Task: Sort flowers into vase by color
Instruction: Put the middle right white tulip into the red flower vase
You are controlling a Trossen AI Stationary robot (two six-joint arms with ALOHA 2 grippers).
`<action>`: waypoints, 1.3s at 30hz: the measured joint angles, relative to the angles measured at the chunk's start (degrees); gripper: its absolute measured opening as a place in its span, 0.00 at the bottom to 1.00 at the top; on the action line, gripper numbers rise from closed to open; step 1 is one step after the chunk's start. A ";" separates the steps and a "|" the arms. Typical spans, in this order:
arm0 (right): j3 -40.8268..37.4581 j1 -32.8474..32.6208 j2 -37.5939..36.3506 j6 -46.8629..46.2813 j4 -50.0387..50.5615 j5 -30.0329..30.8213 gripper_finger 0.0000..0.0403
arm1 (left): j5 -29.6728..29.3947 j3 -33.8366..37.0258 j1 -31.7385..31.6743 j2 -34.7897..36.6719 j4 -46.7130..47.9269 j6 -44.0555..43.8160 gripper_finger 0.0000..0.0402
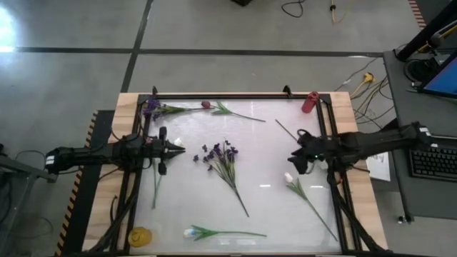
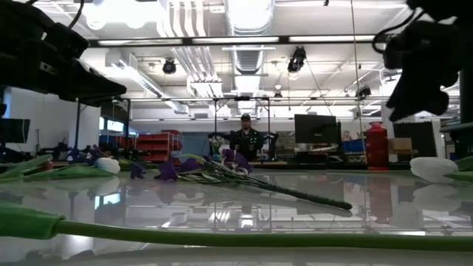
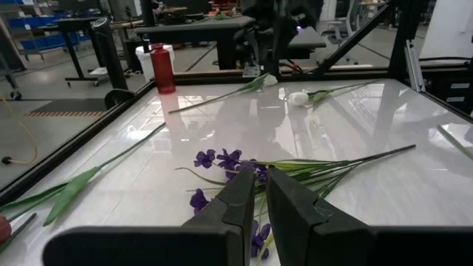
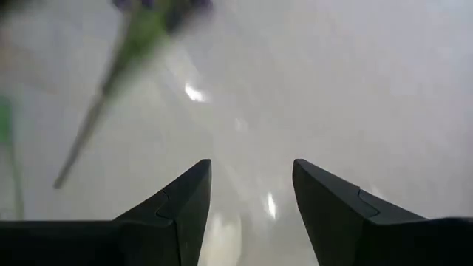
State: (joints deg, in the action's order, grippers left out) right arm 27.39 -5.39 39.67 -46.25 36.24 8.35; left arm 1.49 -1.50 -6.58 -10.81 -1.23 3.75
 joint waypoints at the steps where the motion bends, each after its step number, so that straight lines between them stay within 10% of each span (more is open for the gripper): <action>1: 1.82 0.00 2.37 -2.46 1.60 -1.07 0.45 | 0.00 0.00 0.01 0.00 0.00 0.00 0.06; 11: 16.35 -2.87 25.21 -23.59 8.72 -21.22 0.55 | 0.00 0.00 0.00 0.01 0.00 0.00 0.06; 31: 20.60 -11.21 48.77 -17.33 15.25 -18.28 0.43 | 0.03 0.00 0.01 -0.07 -1.92 -2.57 0.06; 39: 20.36 -11.17 49.15 -15.38 12.85 -18.27 0.26 | 0.07 -0.04 -0.01 -0.03 -9.06 -45.70 0.06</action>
State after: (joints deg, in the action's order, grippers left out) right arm 47.75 -16.56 88.82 -61.63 49.09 -9.92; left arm 1.56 -1.54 -6.59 -10.83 -10.30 -41.95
